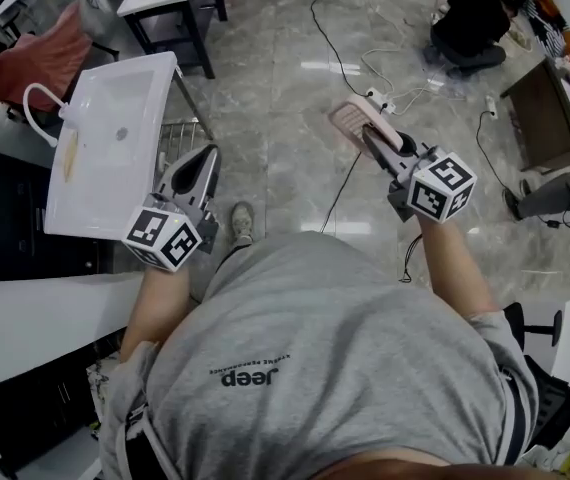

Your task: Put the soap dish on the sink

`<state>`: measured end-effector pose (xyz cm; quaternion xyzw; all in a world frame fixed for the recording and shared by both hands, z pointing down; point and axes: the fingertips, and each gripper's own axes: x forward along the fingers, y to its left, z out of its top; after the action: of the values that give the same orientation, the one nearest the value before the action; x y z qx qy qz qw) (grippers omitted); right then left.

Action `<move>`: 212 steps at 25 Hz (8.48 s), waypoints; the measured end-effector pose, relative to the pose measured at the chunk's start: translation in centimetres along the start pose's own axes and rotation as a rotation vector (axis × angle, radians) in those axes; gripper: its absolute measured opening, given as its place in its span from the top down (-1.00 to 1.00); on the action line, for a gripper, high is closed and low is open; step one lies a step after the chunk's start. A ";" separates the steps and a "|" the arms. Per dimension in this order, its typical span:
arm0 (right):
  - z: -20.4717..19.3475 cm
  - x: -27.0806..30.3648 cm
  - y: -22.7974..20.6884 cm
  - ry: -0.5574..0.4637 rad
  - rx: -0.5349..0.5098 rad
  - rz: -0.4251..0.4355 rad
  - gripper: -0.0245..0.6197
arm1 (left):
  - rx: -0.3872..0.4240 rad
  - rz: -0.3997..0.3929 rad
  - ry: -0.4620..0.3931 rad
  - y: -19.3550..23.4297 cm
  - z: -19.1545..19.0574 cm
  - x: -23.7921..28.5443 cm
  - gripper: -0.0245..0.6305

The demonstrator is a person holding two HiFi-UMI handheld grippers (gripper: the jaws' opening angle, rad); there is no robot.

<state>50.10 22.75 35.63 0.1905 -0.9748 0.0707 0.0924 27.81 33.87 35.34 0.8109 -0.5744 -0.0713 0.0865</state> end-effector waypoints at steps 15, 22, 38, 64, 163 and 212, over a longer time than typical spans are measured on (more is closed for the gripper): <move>8.5 24.3 -6.1 -0.027 0.018 -0.095 0.73 | 0.030 -0.124 -0.014 25.5 7.9 9.5 0.92; 11.0 32.2 -8.1 0.013 0.016 -0.097 0.73 | 0.032 -0.145 0.009 32.2 9.3 12.7 0.92; 10.5 39.1 -20.1 0.003 0.073 -0.009 0.73 | 0.054 -0.101 0.068 36.1 7.3 24.2 0.92; 13.6 48.1 -38.8 0.094 0.038 0.136 0.73 | 0.028 0.066 -0.014 43.3 9.4 43.1 0.92; -13.5 98.9 25.6 1.445 -0.952 1.508 0.74 | -0.438 1.152 -0.254 64.0 -6.1 -11.8 0.92; -13.6 103.1 27.5 0.940 -1.572 1.421 0.07 | -0.471 1.128 -0.256 64.1 -7.1 -10.9 0.92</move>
<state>-52.23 13.44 67.32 -0.5551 -0.5065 -0.4549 0.4779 -33.17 23.77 56.66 0.3270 -0.8888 -0.2360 0.2179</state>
